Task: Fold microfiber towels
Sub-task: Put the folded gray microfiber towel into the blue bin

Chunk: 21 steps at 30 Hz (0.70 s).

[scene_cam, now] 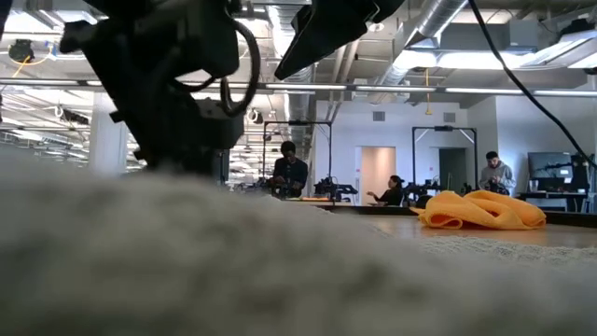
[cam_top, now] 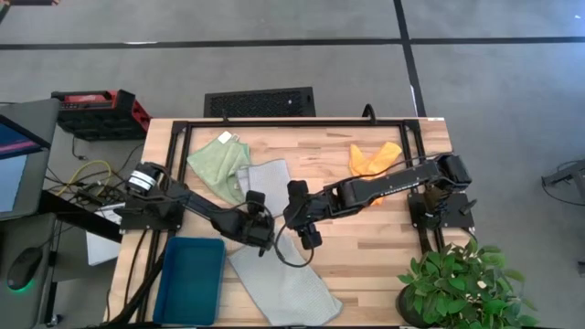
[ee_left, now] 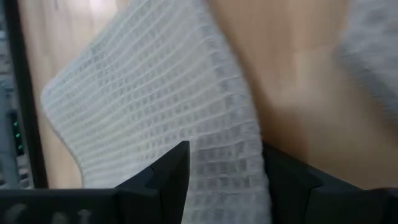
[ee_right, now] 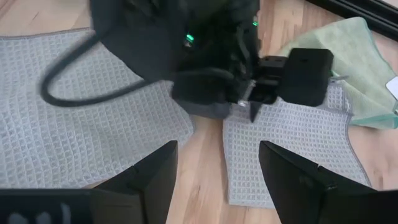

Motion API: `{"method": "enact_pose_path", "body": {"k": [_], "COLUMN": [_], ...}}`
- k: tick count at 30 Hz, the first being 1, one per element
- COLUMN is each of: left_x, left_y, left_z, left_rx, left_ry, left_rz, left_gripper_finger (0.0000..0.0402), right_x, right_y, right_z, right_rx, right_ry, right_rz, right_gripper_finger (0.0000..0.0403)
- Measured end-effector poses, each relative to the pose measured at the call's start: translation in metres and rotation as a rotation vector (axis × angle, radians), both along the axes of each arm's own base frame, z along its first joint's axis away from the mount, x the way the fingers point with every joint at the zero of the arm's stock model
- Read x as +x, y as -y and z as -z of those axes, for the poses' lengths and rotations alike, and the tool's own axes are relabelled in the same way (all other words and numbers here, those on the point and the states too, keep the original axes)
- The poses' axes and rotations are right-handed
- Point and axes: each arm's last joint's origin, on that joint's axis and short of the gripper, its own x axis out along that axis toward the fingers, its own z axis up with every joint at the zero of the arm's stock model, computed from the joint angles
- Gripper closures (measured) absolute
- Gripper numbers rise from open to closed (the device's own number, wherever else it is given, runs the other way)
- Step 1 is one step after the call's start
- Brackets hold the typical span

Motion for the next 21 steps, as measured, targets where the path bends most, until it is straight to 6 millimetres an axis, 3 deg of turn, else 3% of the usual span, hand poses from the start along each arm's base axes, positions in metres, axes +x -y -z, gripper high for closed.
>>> {"method": "enact_pose_path", "body": {"k": [8,16,21], "left_x": [0.002,0.004,0.01], "left_y": [-0.013,-0.02,-0.015], "left_z": [0.001,0.002,-0.01], "left_rx": [0.066,-0.004,-0.04], "left_ry": [-0.024,-0.067,-0.076], "left_rz": [-0.015,0.003,-0.008], "left_gripper_finger": [0.026,0.0387,0.038], "right_x": [0.0,0.0,0.0], "right_y": [0.0,0.0,0.0], "right_z": [0.0,0.0,0.0], "right_rx": [0.004,0.004,0.004], "right_ry": [-0.001,-0.002,-0.002], "right_rz": [0.005,0.005,0.005], "right_gripper_finger": [0.0154,0.0154,0.0154]}}
